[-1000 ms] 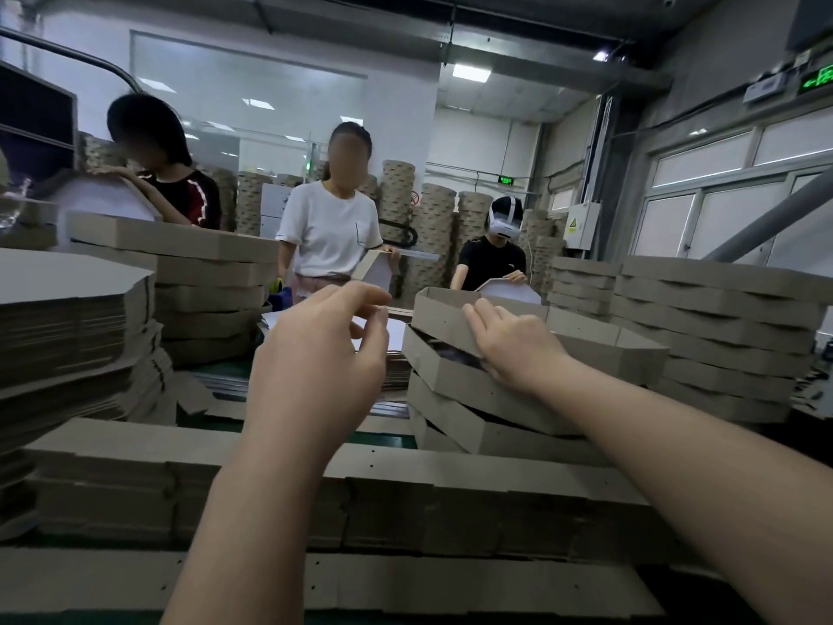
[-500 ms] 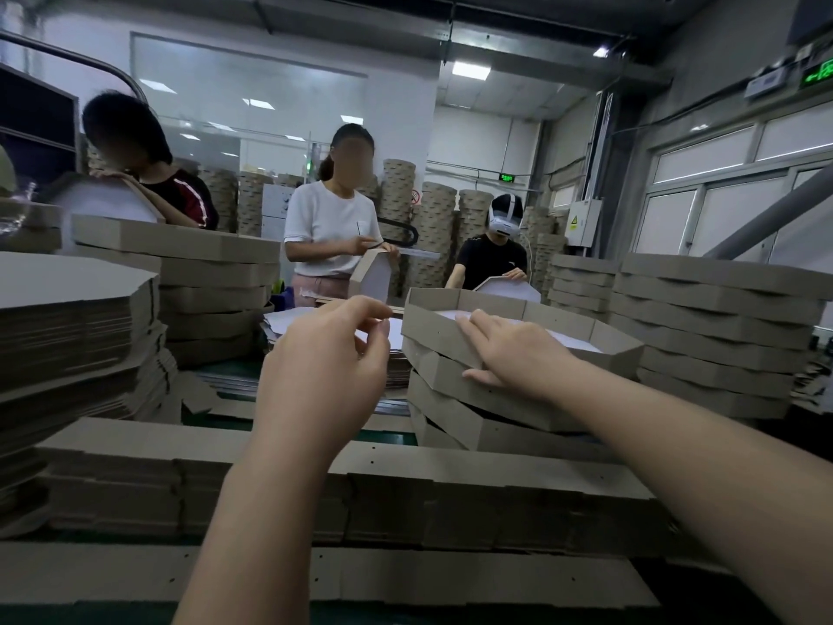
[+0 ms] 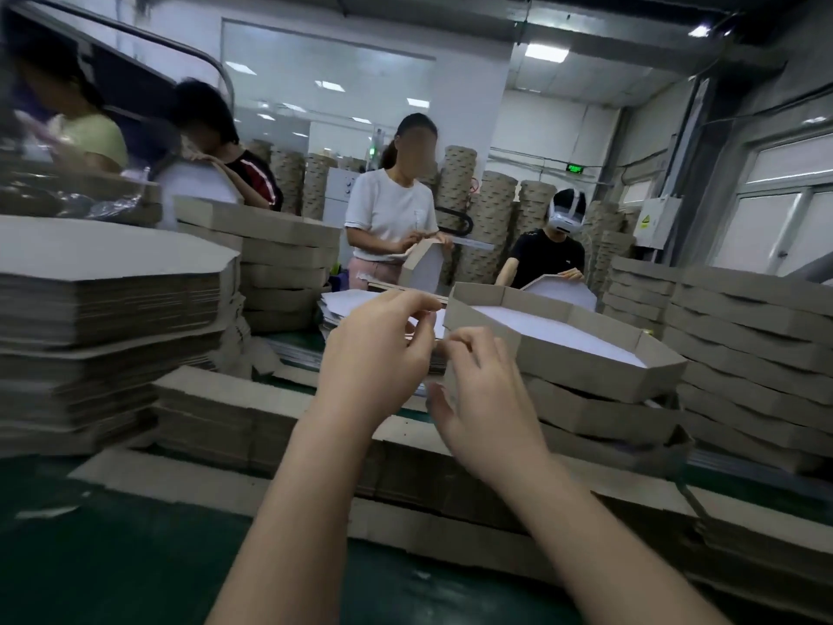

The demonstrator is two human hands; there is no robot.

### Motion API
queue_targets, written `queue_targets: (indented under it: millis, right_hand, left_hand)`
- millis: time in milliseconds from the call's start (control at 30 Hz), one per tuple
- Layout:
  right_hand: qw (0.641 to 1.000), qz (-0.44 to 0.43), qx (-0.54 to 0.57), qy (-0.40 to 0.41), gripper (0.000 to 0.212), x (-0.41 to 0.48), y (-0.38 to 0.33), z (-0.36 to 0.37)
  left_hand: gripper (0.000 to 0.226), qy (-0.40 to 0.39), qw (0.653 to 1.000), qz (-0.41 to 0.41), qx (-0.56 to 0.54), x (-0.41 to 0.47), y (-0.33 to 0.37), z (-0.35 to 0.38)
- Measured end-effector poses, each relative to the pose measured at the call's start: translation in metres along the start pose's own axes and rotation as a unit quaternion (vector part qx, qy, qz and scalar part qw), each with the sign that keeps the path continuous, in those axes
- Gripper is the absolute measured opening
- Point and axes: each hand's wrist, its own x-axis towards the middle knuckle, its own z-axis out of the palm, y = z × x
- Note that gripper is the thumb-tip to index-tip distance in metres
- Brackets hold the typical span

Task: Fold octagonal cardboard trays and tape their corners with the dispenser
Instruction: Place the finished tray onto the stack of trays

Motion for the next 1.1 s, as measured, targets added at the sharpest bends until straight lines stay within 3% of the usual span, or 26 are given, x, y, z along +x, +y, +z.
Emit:
queue_targets:
  millis: [133, 267, 367, 500, 600, 767, 933, 1100]
  right_hand:
    - [0.995, 0.04, 0.087, -0.023, 0.042, -0.032, -0.036, 0.016]
    - [0.975, 0.092, 0.04, -0.198, 0.06, -0.043, -0.049, 0.046]
    - [0.952, 0.112, 0.011, -0.286, 0.064, -0.049, -0.058, 0.062]
    - [0.949, 0.113, -0.018, -0.293, 0.066, -0.044, -0.061, 0.064]
    - [0.942, 0.097, -0.016, -0.322, 0.067, -0.043, -0.062, 0.061]
    - [0.94, 0.098, 0.004, -0.326, 0.069, -0.04, -0.066, 0.056]
    - [0.947, 0.087, 0.001, -0.31, 0.07, -0.042, -0.061, 0.059]
    - [0.95, 0.089, 0.011, -0.3, 0.07, -0.039, -0.061, 0.062]
  left_hand:
    - [0.017, -0.01, 0.998, -0.037, 0.051, -0.022, -0.005, -0.028]
    - [0.021, -0.069, 0.981, -0.075, 0.167, -0.048, -0.037, -0.082]
    - [0.023, -0.059, 0.967, -0.119, 0.216, -0.049, -0.06, -0.118]
    - [0.033, -0.018, 0.926, -0.088, 0.367, -0.031, -0.096, -0.159]
    - [0.049, -0.089, 0.871, -0.108, 0.471, -0.013, -0.129, -0.188]
    - [0.061, -0.193, 0.813, -0.201, 0.511, 0.008, -0.177, -0.214]
    - [0.059, -0.218, 0.814, -0.237, 0.484, 0.01, -0.198, -0.212]
    - [0.038, -0.107, 0.834, -0.163, 0.516, 0.011, -0.202, -0.211]
